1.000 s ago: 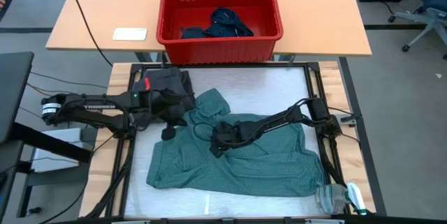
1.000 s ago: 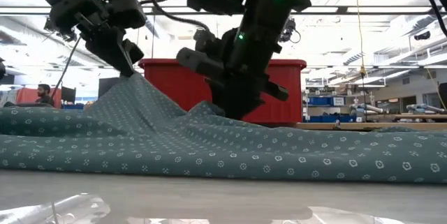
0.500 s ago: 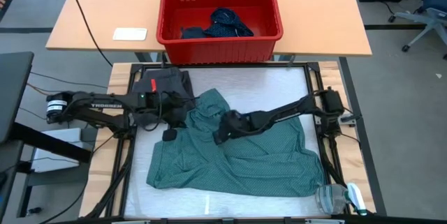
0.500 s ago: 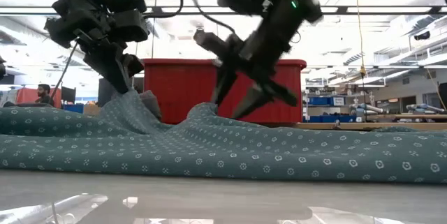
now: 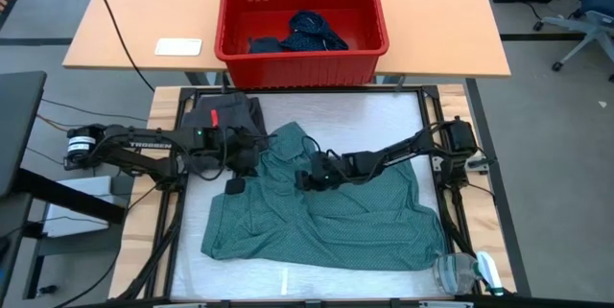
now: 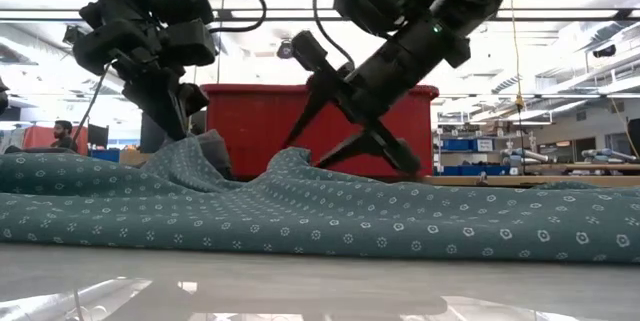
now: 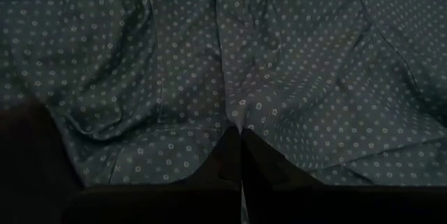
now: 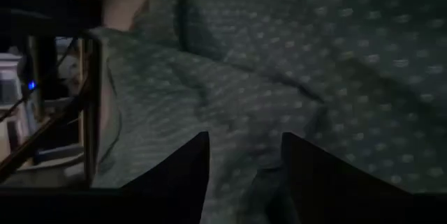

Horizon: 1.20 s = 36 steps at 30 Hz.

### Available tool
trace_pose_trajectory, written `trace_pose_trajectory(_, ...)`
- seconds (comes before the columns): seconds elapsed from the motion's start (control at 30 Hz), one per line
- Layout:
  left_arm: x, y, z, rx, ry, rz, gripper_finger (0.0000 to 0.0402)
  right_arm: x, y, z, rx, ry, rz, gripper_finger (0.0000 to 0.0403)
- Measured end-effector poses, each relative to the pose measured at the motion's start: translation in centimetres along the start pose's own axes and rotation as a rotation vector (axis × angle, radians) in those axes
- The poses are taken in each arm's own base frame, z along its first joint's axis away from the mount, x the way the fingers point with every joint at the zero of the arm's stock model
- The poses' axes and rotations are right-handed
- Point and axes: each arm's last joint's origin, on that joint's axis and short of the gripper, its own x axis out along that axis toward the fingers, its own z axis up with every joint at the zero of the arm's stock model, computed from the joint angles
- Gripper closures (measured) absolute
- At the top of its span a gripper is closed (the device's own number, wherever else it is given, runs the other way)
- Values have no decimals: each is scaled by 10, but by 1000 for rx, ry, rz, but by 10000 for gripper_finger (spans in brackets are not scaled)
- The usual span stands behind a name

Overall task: Fold laundry
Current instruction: Fold the dark green polo

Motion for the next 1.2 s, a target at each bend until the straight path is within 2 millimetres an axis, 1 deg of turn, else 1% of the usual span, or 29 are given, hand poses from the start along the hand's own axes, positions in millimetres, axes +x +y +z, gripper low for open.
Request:
trace_pose_trajectory(0.13,0,0,1,2,-6,1,401,0,-10,-2,58,54,-90,234)
trace_pose_trajectory(0.27,0,0,1,3,-8,1,401,0,-8,-4,90,81,-78,246)
trace_pose_trajectory(0.3,0,0,1,4,-9,2,401,3,-10,-4,91,78,-83,247)
trace_pose_trajectory(0.4,0,0,3,8,-28,5,401,10,-12,0,100,87,-61,248)
trace_pose_trajectory(0.47,0,1,3,8,-33,6,401,14,-10,5,107,88,-25,248)
trace_pose_trajectory(0.53,0,1,3,5,-29,6,401,18,-14,7,112,77,-31,249)
trace_pose_trajectory(0.63,0,1,2,0,-24,5,401,19,-16,9,123,52,-43,257)
trace_pose_trajectory(0.7,0,1,3,2,-29,6,401,19,-15,9,123,24,-42,273)
trace_pose_trajectory(0.77,0,1,2,1,-24,5,401,19,-17,10,109,6,-59,298)
trace_pose_trajectory(0.9,0,1,1,22,-6,11,401,19,-17,11,46,-8,-63,376)
trace_pose_trajectory(0.93,0,1,0,29,0,24,401,19,-17,11,27,-7,-61,388)
trace_pose_trajectory(1.07,4,3,-3,41,41,40,401,19,-16,8,-16,6,-54,389)
trace_pose_trajectory(1.2,12,4,-5,29,86,31,401,17,-14,-4,-76,41,-54,397)
